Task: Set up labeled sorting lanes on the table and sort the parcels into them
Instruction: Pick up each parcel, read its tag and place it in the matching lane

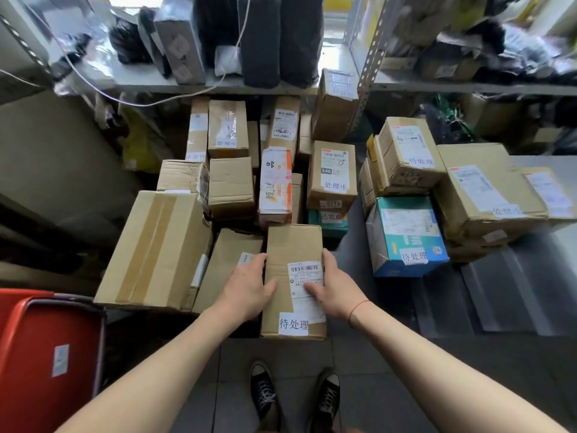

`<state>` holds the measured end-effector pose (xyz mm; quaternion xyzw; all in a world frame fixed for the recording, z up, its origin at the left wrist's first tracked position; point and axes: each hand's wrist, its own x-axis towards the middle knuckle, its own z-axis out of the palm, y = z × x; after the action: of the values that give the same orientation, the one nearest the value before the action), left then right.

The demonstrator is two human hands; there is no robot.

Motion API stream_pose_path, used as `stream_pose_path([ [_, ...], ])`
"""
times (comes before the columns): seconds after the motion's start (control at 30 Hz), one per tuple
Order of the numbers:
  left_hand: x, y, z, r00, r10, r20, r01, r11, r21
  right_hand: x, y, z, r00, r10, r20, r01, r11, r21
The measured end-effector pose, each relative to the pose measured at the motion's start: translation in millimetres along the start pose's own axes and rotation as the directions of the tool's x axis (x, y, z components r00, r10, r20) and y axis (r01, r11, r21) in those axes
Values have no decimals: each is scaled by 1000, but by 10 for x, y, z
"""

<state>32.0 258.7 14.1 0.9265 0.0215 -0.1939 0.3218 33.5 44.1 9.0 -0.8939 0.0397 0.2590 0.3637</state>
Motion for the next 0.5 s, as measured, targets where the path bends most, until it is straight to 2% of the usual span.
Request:
stream_pose_path([
  [0.17,205,41,-145,999,-35,-32,36,999,13,49,-17,-102,1000,-14,0,14,1000,-13],
  [0.33,624,248,-336,968,-10,-252,16,1000,24,179,-103,-228,980,-102,-171,93,994,-61],
  [0.5,1036,559,-322,951,-159,-264,172,985,26,277,-214,-273,964,-142,-224,114,985,-131],
])
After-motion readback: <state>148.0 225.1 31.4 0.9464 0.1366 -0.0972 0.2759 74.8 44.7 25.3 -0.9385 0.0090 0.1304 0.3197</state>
